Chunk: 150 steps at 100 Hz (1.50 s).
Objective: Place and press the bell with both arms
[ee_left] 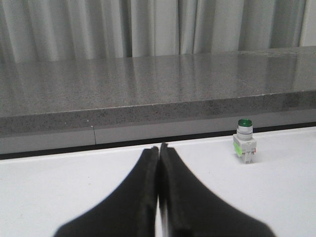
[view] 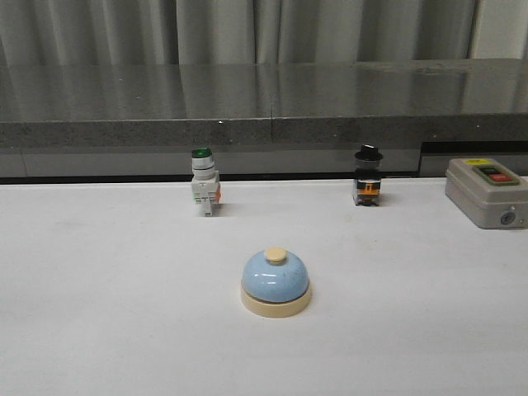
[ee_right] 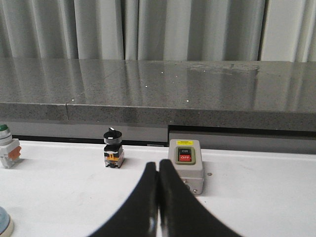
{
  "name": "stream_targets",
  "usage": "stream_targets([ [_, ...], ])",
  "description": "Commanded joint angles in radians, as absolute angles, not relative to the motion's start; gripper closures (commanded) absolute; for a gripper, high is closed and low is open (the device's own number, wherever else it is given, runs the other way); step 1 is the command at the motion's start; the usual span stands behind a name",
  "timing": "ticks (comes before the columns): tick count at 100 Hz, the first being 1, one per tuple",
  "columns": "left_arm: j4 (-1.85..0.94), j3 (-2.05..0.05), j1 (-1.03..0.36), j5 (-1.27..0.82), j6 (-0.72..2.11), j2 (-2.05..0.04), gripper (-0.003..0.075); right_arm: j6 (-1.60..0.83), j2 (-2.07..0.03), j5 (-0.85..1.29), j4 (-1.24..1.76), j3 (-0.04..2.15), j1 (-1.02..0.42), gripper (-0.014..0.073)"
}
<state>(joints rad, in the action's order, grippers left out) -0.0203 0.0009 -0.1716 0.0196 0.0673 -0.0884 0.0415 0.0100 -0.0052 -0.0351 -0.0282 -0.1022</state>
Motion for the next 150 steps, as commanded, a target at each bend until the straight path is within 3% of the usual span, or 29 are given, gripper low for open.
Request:
stream_targets([
  [1,-0.019,0.028,-0.167,0.143,0.059,-0.068,0.074,0.04,0.024,-0.092,-0.038,-0.013,-0.095,0.0662],
  [39,-0.019,0.043,-0.067,0.11,0.059,-0.009,0.074,0.04,0.024,-0.092,-0.038,-0.013,-0.095,0.0662],
  [150,-0.019,0.043,-0.064,0.11,0.059,0.034,0.074,0.04,0.024,-0.093,-0.038,-0.013,-0.095,0.0662],
])
